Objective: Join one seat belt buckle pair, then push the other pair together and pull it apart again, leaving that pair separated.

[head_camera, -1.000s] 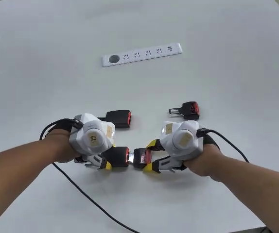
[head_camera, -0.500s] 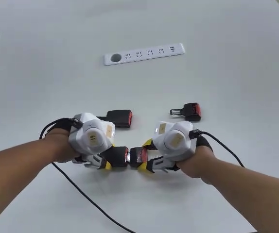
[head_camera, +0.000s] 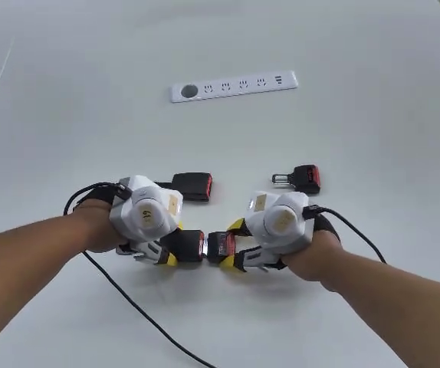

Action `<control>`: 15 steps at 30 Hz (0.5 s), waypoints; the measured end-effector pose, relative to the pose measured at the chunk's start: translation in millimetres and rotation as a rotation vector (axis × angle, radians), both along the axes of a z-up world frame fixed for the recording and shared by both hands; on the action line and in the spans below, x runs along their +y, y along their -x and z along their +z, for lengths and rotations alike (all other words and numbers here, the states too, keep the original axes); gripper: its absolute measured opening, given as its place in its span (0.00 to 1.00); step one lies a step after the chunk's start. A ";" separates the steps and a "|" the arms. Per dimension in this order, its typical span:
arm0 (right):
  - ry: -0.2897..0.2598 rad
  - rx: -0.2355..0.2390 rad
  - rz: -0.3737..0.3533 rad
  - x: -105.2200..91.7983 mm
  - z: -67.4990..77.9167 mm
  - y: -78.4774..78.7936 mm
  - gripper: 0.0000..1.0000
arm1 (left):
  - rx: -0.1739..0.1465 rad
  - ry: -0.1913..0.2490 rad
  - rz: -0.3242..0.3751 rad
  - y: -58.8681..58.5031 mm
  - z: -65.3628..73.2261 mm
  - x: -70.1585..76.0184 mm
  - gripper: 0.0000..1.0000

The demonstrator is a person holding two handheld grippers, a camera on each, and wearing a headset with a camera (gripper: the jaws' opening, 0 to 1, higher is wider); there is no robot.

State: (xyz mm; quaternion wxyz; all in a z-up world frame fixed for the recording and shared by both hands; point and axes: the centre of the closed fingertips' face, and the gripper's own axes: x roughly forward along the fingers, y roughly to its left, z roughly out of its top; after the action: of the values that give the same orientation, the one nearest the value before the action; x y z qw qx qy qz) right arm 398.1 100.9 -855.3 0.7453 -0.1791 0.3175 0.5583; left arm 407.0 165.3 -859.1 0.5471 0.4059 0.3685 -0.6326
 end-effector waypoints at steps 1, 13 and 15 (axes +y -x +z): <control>-0.005 0.003 0.001 -0.4 0.4 -0.2 0.32 | 0.002 0.005 0.001 -0.2 0.1 0.1 0.33; -0.024 -0.092 0.038 0.6 0.6 4.0 0.31 | 0.024 0.123 0.030 0.5 1.1 -1.5 0.33; -0.040 -0.087 0.027 -1.1 0.1 1.7 0.31 | 0.026 0.140 0.034 0.0 1.5 -0.1 0.33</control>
State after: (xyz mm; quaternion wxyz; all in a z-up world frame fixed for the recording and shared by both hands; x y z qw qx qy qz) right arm 396.4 99.8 -855.2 0.7542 -0.1922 0.2711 0.5663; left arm 407.0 165.2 -857.6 0.5797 0.3521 0.3373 -0.6528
